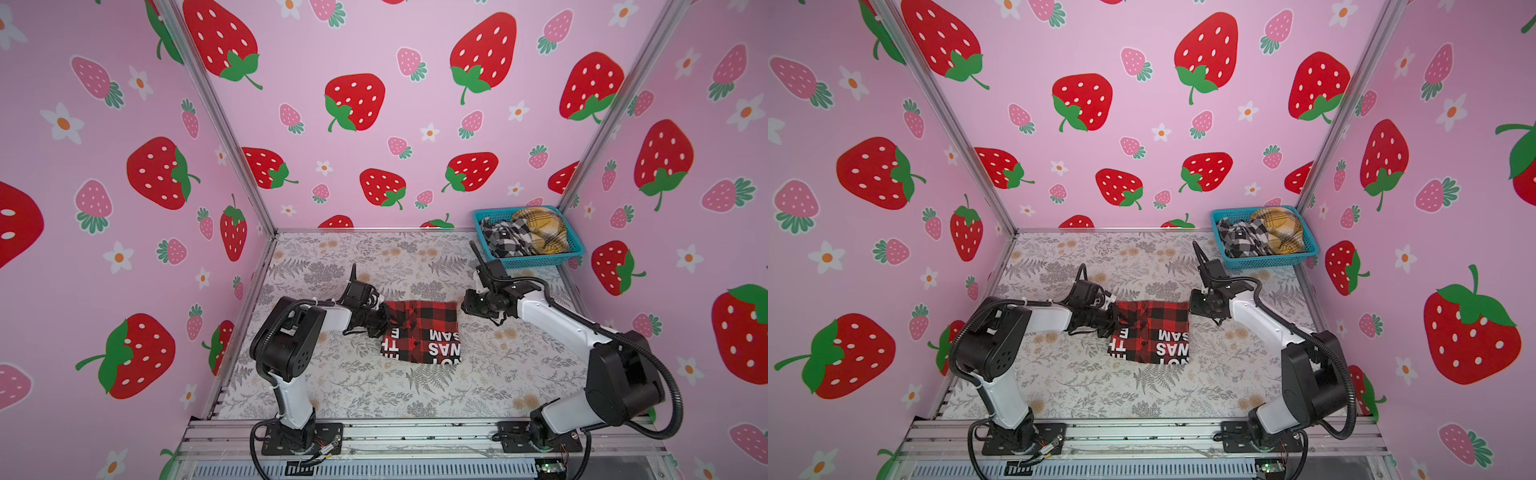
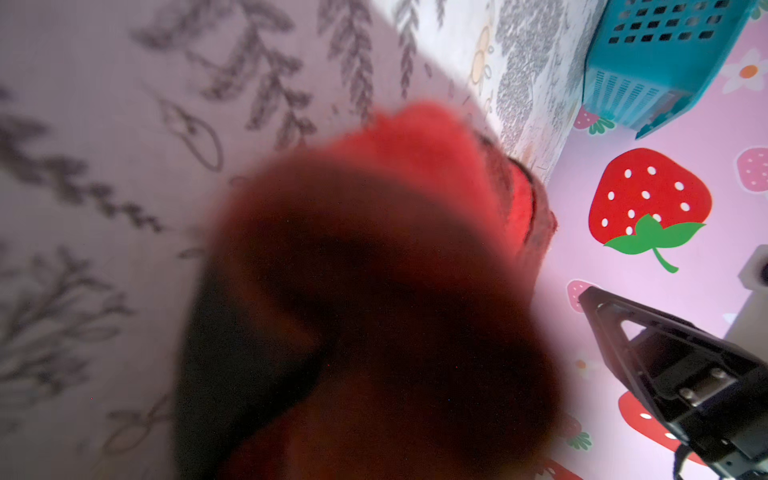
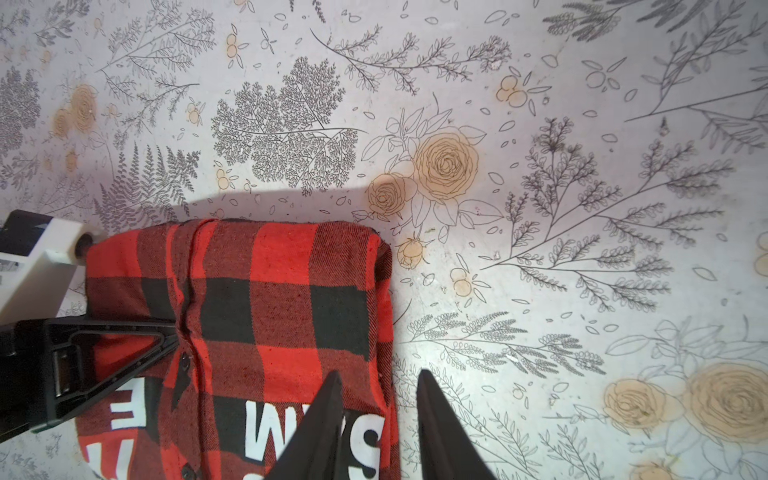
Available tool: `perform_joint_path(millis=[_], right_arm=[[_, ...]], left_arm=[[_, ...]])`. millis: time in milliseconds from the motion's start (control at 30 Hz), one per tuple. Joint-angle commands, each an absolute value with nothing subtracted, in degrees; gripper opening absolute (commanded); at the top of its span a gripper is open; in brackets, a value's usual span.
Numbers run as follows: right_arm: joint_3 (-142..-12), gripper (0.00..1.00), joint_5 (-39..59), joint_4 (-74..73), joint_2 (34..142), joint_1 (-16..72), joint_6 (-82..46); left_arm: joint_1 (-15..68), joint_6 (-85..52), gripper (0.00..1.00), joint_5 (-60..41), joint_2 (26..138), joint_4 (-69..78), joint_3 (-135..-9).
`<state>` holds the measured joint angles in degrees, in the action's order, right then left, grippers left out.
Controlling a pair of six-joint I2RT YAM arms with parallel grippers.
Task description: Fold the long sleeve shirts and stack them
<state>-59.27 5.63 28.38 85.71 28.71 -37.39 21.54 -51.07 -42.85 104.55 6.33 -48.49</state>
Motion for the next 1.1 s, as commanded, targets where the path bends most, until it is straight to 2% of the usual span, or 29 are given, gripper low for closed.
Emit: perform_joint_path(millis=[0,167,300,367,533,767,900,1067], right_arm=[[-61.1,0.34,4.6,30.0,83.9,28.7,-37.2],[-61.1,0.33,4.4,30.2,82.6,28.7,-37.4],[-59.9,0.34,4.6,29.8,81.3,28.7,-37.4],[-59.3,0.34,5.0,29.3,80.9,28.7,-37.3],[-57.2,0.33,6.6,26.8,80.2,28.7,-37.3],[-52.7,0.33,9.8,20.9,79.9,28.7,-38.3],[-49.1,0.33,11.2,17.1,79.2,28.7,-38.8],[-44.8,0.33,11.9,14.8,77.5,28.6,-38.8]], left_arm=[[21.5,-47.3,0.00,-41.2,101.2,-0.3,-52.0],[20.6,-41.3,0.00,-36.8,96.3,-13.4,-56.8],[18.8,-34.9,0.00,-29.0,91.8,-29.7,-63.9],[18.0,-31.5,0.00,-22.9,89.6,-38.7,-68.6],[17.2,-23.7,0.00,0.6,86.3,-60.6,-83.6],[18.3,-20.0,0.00,24.9,87.4,-77.6,-99.2],[23.6,-24.3,0.00,43.5,91.0,-82.4,-98.7],[30.6,-34.8,0.00,43.7,98.2,-80.6,-92.3]])
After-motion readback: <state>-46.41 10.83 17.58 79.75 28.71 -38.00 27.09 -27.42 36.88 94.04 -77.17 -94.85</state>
